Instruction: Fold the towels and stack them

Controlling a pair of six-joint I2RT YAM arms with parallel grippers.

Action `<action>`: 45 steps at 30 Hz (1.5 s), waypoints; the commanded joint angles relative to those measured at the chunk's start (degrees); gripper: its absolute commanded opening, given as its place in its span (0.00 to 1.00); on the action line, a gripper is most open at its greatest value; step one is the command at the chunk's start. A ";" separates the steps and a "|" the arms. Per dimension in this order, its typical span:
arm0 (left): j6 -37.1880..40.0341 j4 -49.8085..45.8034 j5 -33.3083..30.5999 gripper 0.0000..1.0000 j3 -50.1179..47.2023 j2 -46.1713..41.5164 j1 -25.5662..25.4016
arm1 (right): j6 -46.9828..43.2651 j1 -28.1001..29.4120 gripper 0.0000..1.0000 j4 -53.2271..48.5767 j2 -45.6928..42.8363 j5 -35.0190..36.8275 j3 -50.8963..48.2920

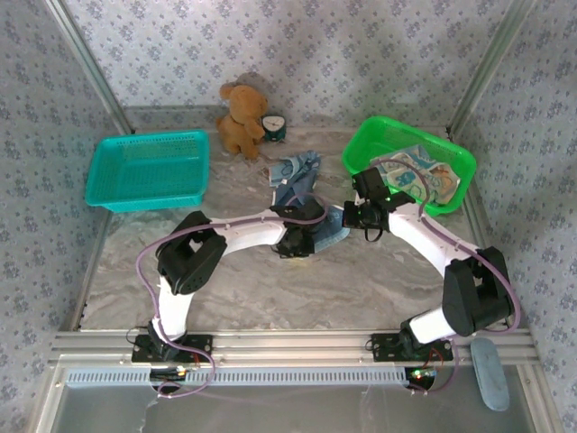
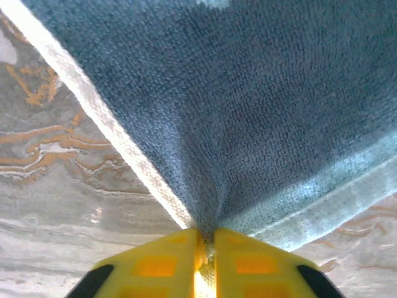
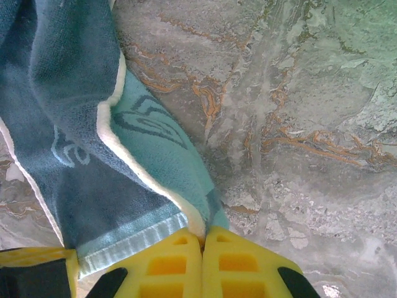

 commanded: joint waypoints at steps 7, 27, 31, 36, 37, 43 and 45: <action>0.82 -7.89 -8.93 0.00 -1.67 -4.55 0.14 | 0.62 -0.44 0.00 1.04 -2.86 -2.33 -1.13; 15.04 -18.22 -18.08 0.00 16.64 -26.15 12.64 | 6.49 2.26 0.00 8.69 -11.50 -13.71 6.67; 17.69 -15.83 -17.07 0.00 19.60 -27.44 13.90 | 6.76 2.29 0.00 10.77 -11.31 -13.02 10.00; 20.47 -15.04 -14.37 0.00 23.51 -27.50 17.18 | 7.48 2.32 0.00 13.39 -9.03 -13.33 16.37; 20.91 -14.84 -13.76 0.00 24.01 -27.59 17.78 | 7.56 2.41 0.00 13.80 -8.50 -13.37 17.09; 23.47 -12.50 -9.07 0.00 23.77 -29.71 21.23 | 10.37 3.30 0.00 18.77 -6.06 -12.21 17.67; 23.88 -11.88 -7.22 0.00 23.30 -30.30 22.46 | 11.46 4.02 0.00 19.19 -5.77 -10.09 17.54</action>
